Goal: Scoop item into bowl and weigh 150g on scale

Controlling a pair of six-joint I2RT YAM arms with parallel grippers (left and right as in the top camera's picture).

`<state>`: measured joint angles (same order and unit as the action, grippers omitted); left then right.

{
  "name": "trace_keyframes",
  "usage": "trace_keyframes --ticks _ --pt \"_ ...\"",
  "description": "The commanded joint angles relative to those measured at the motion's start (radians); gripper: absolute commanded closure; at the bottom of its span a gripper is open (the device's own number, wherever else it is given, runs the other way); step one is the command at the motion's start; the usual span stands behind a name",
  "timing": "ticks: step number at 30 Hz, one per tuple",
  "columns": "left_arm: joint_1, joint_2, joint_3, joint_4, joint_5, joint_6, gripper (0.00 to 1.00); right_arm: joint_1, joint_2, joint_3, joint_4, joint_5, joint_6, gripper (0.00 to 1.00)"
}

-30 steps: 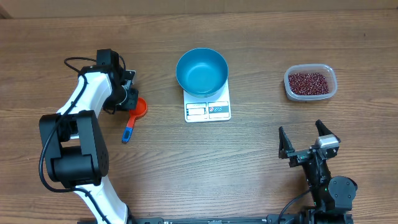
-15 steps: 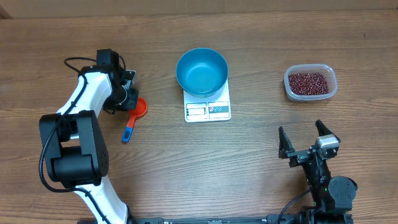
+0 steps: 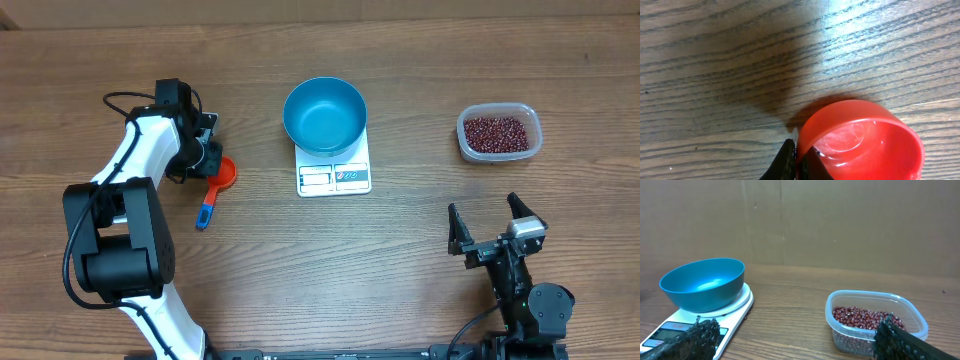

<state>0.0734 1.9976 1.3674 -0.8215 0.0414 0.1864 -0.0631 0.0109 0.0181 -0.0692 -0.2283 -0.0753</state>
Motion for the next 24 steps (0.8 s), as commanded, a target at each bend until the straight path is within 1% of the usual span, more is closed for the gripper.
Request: trace_keyframes --ticks 1,16,24 --pt "0.005 0.011 -0.007 0.0 0.011 0.0 0.96 0.007 -0.008 -0.01 0.005 0.002 -0.001 0.0" --pt "0.005 0.011 0.002 -0.005 0.017 0.0 0.96 0.007 -0.008 -0.01 0.005 0.002 -0.001 0.0" --pt "0.005 0.01 0.09 -0.088 0.06 0.0 0.96 0.007 -0.008 -0.01 0.005 0.002 -0.001 0.0"
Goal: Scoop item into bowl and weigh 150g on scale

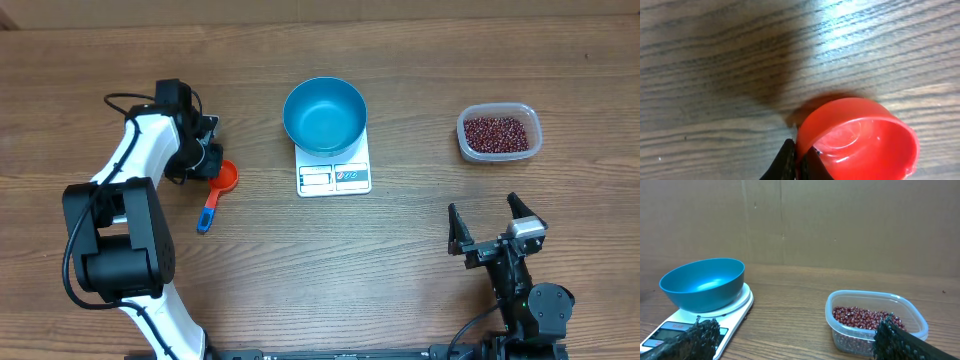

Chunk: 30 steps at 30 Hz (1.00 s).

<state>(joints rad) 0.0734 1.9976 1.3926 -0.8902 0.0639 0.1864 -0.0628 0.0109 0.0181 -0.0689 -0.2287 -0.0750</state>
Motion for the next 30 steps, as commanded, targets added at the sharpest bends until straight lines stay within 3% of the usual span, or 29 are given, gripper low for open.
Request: trace_keyframes --ticks 1,18,30 --pt "0.005 0.01 0.077 -0.029 0.048 0.0 0.96 0.006 -0.008 -0.01 0.004 0.003 -0.002 0.0" --pt "0.005 -0.014 0.405 -0.321 0.148 -0.038 0.96 0.006 -0.008 -0.01 0.004 0.003 -0.001 0.0" --pt "0.005 -0.071 0.473 -0.356 0.178 -0.077 0.96 0.006 -0.008 -0.01 0.004 0.003 -0.001 0.0"
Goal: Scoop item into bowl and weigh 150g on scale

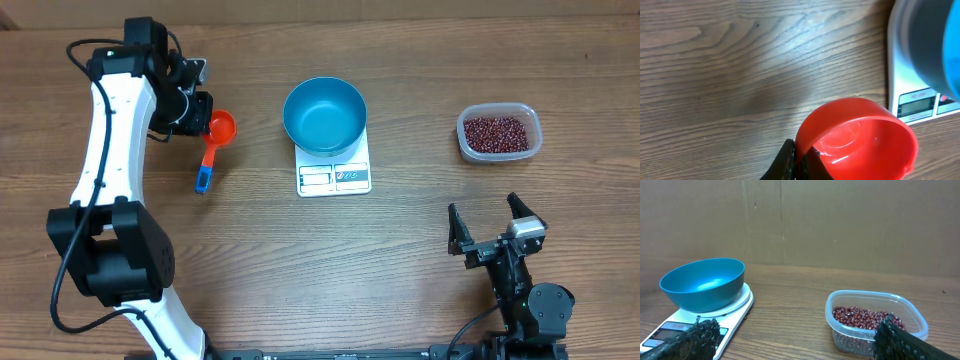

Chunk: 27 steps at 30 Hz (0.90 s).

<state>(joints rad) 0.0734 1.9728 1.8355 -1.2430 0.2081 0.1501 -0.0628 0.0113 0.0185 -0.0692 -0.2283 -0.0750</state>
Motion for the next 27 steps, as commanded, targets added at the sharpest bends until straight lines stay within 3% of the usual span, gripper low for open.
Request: trace_keyframes --ticks 1,10,27 --pt "0.005 -0.046 0.03 -0.005 0.034 -0.064 0.96 0.006 -0.008 -0.011 0.005 0.002 -0.001 0.0" --pt "0.008 -0.046 0.03 -0.01 0.029 -0.409 0.96 0.006 -0.008 -0.011 0.005 0.002 -0.001 0.0" --pt "0.005 -0.046 0.03 -0.021 0.028 -0.446 0.96 0.006 -0.008 -0.011 0.005 0.002 -0.001 0.0"
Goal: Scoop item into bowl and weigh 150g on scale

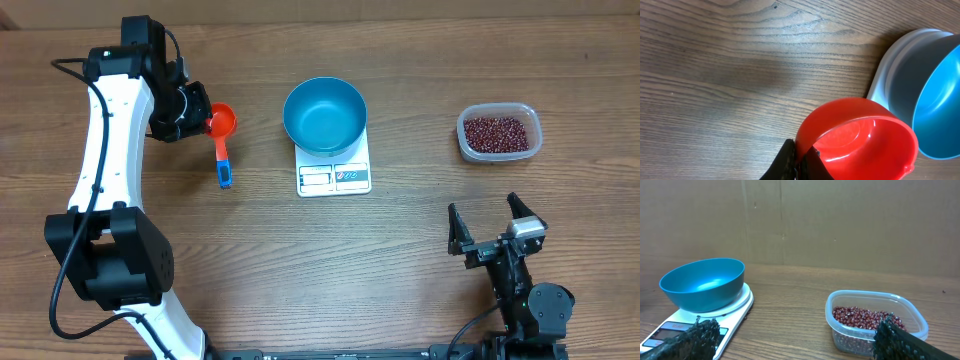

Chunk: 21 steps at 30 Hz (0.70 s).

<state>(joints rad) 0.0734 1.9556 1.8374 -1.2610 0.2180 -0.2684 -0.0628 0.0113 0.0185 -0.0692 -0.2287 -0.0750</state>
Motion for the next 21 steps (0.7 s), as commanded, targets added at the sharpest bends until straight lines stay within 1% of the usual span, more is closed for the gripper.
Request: trace_keyframes --ticks 1,21 --pt "0.005 -0.029 0.028 -0.004 0.019 -0.028 0.96 0.006 -0.008 -0.011 0.005 0.003 -0.002 0.0" --pt "0.005 -0.029 0.028 -0.019 0.014 -0.028 0.96 0.006 -0.008 -0.011 0.005 0.003 -0.001 0.0"
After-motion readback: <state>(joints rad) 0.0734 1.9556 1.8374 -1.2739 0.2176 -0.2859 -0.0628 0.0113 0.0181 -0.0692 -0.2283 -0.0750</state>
